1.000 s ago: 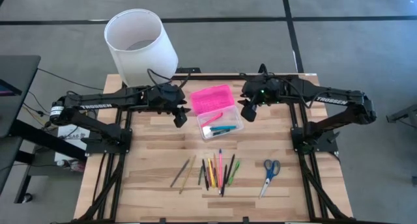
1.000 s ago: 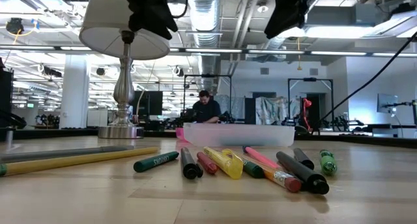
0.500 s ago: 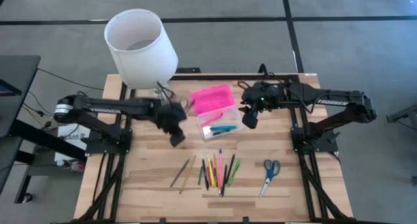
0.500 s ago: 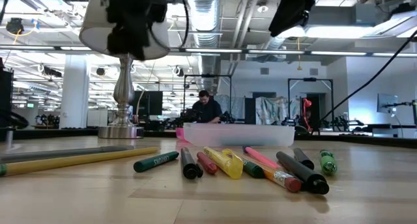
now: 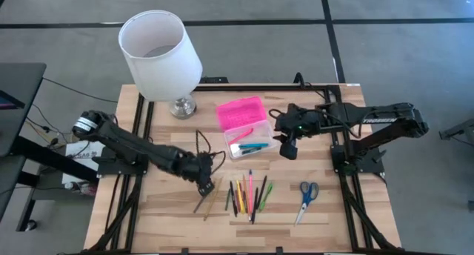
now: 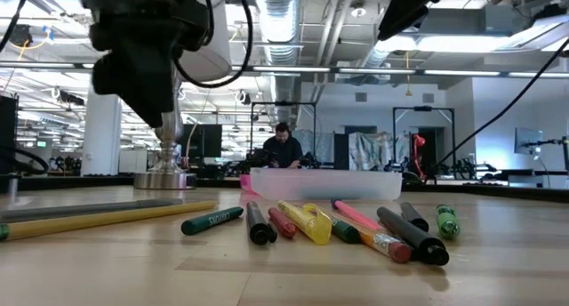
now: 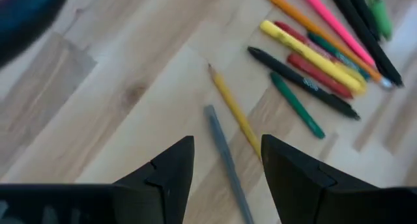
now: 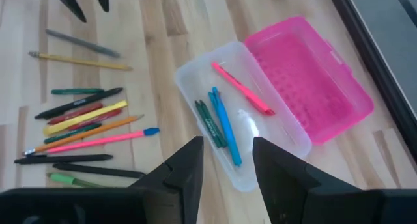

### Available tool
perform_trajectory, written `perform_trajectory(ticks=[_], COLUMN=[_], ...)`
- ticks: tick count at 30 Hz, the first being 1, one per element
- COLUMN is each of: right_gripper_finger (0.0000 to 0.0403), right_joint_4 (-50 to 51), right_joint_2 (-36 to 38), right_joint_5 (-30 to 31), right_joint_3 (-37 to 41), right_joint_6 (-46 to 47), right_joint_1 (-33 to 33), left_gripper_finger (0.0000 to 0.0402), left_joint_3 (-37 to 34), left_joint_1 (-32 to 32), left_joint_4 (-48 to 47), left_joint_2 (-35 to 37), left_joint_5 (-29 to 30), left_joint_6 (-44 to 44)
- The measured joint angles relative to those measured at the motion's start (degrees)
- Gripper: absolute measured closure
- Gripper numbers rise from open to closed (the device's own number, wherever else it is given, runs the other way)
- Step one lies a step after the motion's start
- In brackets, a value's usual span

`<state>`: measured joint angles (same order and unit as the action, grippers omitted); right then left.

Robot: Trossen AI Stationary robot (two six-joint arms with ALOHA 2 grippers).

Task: Pick & place school supplies into a supply box
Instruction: Put the gray pen into the pink supply box

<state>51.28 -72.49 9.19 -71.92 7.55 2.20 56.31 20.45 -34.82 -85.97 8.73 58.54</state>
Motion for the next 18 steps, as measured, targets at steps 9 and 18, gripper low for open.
perform_trajectory(ticks=[9, 18], right_gripper_finger=[0.0276, 0.0276], right_joint_4=[0.1, 0.1], right_joint_2=[0.0, 0.0], right_joint_5=[0.1, 0.1], right_joint_3=[0.0, 0.0], right_joint_6=[-0.2, -0.5], right_joint_1=[0.4, 0.4], left_gripper_finger=[0.0228, 0.0228], left_joint_3=[0.0, 0.0], left_joint_1=[10.1, 14.9], left_joint_4=[2.8, 4.2], left_joint_2=[-7.9, -13.5], left_joint_5=[5.6, 7.6], left_joint_6=[8.9, 8.3])
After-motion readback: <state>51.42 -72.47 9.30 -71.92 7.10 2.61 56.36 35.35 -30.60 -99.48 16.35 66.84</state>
